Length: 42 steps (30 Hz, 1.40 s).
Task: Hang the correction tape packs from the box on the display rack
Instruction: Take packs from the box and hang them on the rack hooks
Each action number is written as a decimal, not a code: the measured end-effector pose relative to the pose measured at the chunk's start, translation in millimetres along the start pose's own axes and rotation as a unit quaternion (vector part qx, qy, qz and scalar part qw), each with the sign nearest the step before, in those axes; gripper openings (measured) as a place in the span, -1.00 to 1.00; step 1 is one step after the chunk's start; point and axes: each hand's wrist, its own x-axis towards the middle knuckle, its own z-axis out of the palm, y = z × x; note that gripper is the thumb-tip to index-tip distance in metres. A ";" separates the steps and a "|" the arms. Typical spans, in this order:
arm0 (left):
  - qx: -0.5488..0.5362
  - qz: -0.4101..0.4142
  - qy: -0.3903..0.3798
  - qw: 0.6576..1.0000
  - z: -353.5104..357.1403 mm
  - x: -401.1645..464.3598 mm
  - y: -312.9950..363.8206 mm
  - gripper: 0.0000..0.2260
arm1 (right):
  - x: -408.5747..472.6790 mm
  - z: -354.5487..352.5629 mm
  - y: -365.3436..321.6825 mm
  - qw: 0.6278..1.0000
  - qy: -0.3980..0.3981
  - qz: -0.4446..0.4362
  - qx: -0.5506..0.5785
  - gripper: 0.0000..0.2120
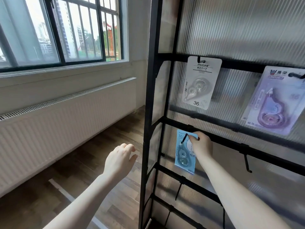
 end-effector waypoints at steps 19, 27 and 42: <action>-0.021 0.049 -0.018 0.998 7.2 0.7 7.2 -0.76 | -31.9 -32.4 17.1 0.986 0.038 0.031 -0.158 -0.75; -0.042 0.105 -0.036 0.993 21.3 -6.0 29.8 -0.79 | -87.4 -72.9 55.3 0.956 0.038 0.028 -0.289 -0.69; -0.059 0.162 -0.104 0.980 74.3 -73.9 123.1 -0.72 | -190.0 -178.1 150.8 0.911 0.059 0.045 -0.406 -0.72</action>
